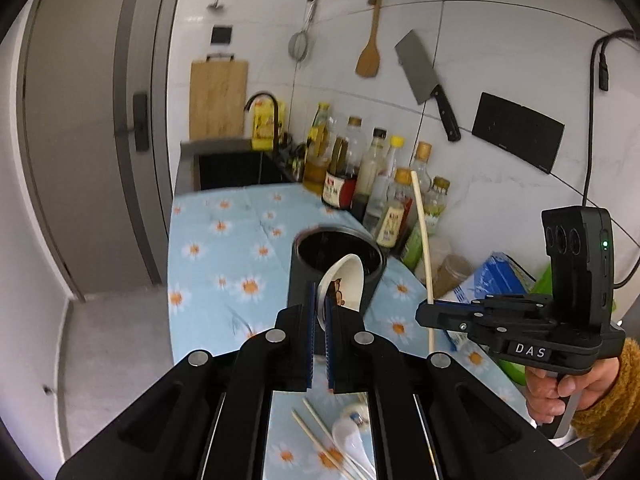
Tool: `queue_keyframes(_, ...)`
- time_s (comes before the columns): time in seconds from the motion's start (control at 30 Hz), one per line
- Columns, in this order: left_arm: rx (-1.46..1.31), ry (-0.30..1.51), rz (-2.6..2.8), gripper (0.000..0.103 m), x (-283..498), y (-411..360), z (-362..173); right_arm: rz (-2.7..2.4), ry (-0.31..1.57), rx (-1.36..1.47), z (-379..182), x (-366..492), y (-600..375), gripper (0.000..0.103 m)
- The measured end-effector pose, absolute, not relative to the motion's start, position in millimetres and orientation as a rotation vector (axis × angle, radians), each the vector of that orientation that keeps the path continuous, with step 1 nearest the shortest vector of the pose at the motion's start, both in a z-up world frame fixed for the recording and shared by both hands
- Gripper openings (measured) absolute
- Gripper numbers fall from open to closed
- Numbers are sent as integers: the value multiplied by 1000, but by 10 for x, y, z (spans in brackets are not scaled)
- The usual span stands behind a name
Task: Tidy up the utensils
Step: 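Lift the chopstick and spoon and carry both tools over the black cup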
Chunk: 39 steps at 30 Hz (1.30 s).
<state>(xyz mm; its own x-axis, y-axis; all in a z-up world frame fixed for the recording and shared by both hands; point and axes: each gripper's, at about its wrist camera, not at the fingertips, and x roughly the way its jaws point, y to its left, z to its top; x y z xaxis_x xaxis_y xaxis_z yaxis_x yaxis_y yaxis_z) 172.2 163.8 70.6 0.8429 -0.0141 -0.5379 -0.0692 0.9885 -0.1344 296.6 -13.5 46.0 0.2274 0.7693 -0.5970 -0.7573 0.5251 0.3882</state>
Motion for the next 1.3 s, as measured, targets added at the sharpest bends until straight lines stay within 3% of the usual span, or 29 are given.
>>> queue_keyframes(0.63, 20, 405, 88, 3, 2366, 1764, 1277, 1041, 608, 61, 975, 3675, 187, 6)
queue_keyframes(1.3, 63, 518, 39, 3, 2985, 1747, 737, 972, 660, 47, 386, 3975, 370, 6)
